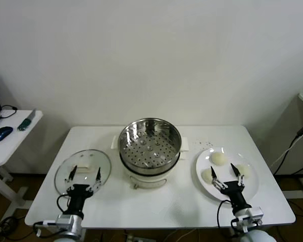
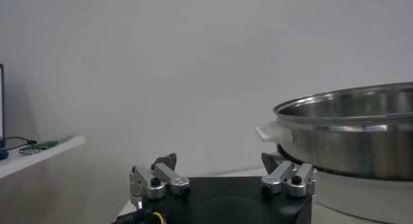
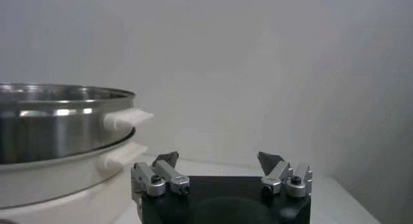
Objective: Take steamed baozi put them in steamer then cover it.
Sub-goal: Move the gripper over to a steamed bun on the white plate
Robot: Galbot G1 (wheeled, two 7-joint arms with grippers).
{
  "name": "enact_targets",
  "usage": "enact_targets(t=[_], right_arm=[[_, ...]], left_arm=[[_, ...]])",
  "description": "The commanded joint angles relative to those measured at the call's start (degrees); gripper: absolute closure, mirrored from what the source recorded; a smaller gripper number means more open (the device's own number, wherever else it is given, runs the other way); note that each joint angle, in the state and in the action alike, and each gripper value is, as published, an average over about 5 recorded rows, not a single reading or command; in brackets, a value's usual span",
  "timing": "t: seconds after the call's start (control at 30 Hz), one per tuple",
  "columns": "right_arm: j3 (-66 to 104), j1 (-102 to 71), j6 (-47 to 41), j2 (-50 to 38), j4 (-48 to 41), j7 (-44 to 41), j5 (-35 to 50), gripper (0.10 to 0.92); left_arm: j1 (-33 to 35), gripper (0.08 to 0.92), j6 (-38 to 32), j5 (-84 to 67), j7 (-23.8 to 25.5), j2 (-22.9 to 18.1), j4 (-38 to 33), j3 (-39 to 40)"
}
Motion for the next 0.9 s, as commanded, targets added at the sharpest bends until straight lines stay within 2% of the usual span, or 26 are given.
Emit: enact_targets(t=[0.03,0.13,0.23,0.33,0.47,0.67,0.9], right_arm=[[0.3,3.4,-3.9,-6.3,0.1,-3.9,-0.6,0.203],[0.0,6.8,-8.1,-14.2,-1.7,-8.6,-0.7,0.203],[-1.0,10.7,-12.7,-24.4,-5.6,-18.2,-2.1,0.203],[-3.3,14.7,-13.7,-33.1,-11.0,-28.0,-4.7,0.203],[-9.2,22.6,-12.7,-41.0,-17.9,-36.7,-7.3,0.203],[-27.5,42.5,-9.6,-47.1,-26.5,-45.4,-12.8,0.203],[-59.7,71.1,-7.9,-47.1,-34.1,-54.4,-19.4,0.203]], left_arm=[[0.0,0.177,-0.2,0.9,-0.3,0.4,0.0,0.1],[0.3,0.177,-0.3,1.1,-0.4,0.7,0.1,0.2],[0.5,0.177,-0.6,1.3,-0.5,0.9,0.2,0.6],[0.5,0.177,-1.2,1.3,-0.6,0.8,0.4,0.9],[0.5,0.177,-1.5,1.2,-1.0,0.8,1.0,1.0],[0.4,0.177,-1.5,1.2,-1.3,0.8,2.0,0.9],[-0.3,0.177,-0.6,1.5,-1.4,0.7,2.4,0.7]])
